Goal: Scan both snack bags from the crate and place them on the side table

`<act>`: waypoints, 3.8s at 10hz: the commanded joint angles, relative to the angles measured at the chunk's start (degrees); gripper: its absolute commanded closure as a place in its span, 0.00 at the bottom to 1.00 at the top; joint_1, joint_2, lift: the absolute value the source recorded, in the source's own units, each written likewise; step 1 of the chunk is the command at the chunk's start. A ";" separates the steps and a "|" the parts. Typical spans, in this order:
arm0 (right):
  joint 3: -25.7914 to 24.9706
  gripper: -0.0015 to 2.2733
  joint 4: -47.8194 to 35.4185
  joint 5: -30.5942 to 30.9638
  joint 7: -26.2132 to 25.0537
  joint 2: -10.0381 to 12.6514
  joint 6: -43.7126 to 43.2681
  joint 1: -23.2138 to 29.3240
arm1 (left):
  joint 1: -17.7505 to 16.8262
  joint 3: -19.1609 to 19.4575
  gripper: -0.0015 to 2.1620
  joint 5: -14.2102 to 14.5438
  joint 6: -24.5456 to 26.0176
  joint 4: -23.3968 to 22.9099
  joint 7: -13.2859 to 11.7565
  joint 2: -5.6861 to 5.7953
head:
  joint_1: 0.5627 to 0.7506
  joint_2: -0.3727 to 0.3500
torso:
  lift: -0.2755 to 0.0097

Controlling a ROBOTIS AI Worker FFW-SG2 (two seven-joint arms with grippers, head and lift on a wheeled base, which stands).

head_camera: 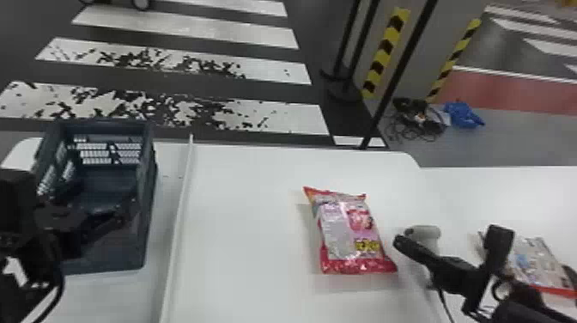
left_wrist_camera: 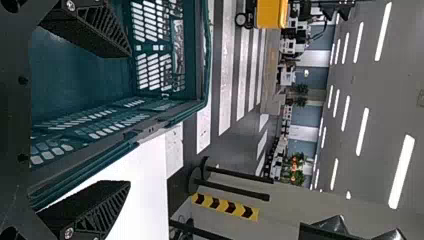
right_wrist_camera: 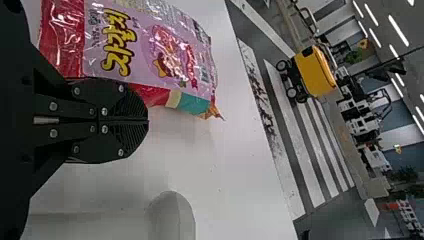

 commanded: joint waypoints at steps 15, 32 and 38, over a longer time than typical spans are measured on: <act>-5.69 0.03 -4.99 8.38 0.12 0.38 2.61 -0.30 | 0.35 -3.43 0.04 -4.22 0.00 -2.48 1.41 -0.17 | 0.70 0.03 | 0.62; -3.32 0.98 -1.82 16.73 0.91 -1.38 7.18 -6.71 | -0.09 -3.51 0.04 -4.22 0.00 -0.46 1.06 -0.52 | 0.70 0.03 | 0.62; 6.70 0.98 -17.47 13.74 0.91 2.54 21.95 -3.11 | 0.09 -3.25 0.04 -4.13 0.00 -0.73 1.06 -0.17 | 0.70 0.13 | 0.62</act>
